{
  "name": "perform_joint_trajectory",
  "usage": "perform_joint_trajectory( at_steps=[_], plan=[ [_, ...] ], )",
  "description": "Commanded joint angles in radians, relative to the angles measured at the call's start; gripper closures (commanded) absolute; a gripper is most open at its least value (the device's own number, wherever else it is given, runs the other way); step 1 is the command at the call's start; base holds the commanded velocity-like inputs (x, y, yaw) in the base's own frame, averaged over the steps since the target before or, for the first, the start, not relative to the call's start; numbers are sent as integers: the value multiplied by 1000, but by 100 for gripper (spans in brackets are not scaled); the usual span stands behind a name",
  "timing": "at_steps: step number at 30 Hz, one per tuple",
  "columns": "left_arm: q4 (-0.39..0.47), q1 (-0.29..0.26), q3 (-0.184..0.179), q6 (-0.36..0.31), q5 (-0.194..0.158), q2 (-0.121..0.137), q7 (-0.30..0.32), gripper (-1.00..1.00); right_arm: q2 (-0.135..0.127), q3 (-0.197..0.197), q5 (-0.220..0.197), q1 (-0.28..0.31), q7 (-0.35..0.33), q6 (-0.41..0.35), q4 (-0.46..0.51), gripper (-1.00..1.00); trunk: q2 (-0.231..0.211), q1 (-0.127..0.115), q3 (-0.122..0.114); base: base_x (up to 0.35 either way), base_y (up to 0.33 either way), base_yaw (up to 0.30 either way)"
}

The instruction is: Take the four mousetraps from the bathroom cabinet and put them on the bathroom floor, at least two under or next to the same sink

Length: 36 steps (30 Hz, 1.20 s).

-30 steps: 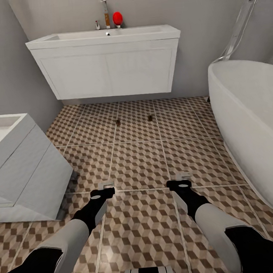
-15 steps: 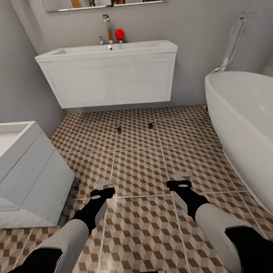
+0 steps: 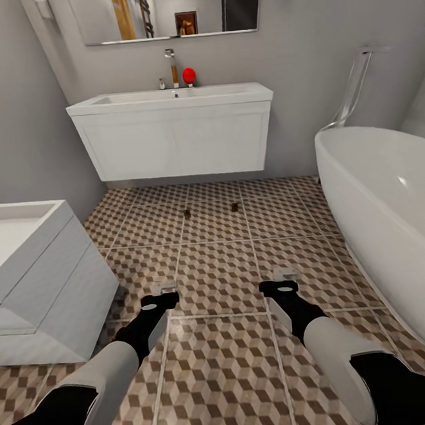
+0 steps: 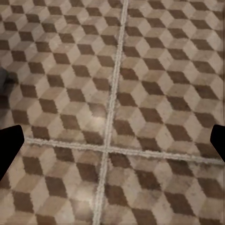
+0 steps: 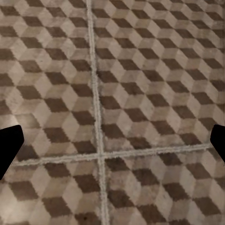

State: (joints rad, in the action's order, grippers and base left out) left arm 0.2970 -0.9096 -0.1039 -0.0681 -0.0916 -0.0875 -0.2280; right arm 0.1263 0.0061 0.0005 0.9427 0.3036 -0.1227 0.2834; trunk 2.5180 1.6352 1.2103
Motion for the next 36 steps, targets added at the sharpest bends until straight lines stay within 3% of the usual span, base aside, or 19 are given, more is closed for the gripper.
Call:
perform_joint_trajectory(
  at_steps=[1,36],
  plan=[
    [2,0,-9,-6,-10,0,-7,-100,0,1,0,0,4,-7,2,-100,0,-1,-3,0,0,0],
    [1,0,-8,-6,-11,1,-7,-100,-8,0,2,1,6,7,2,-100,-8,-16,-139,0,0,0]
  ],
)
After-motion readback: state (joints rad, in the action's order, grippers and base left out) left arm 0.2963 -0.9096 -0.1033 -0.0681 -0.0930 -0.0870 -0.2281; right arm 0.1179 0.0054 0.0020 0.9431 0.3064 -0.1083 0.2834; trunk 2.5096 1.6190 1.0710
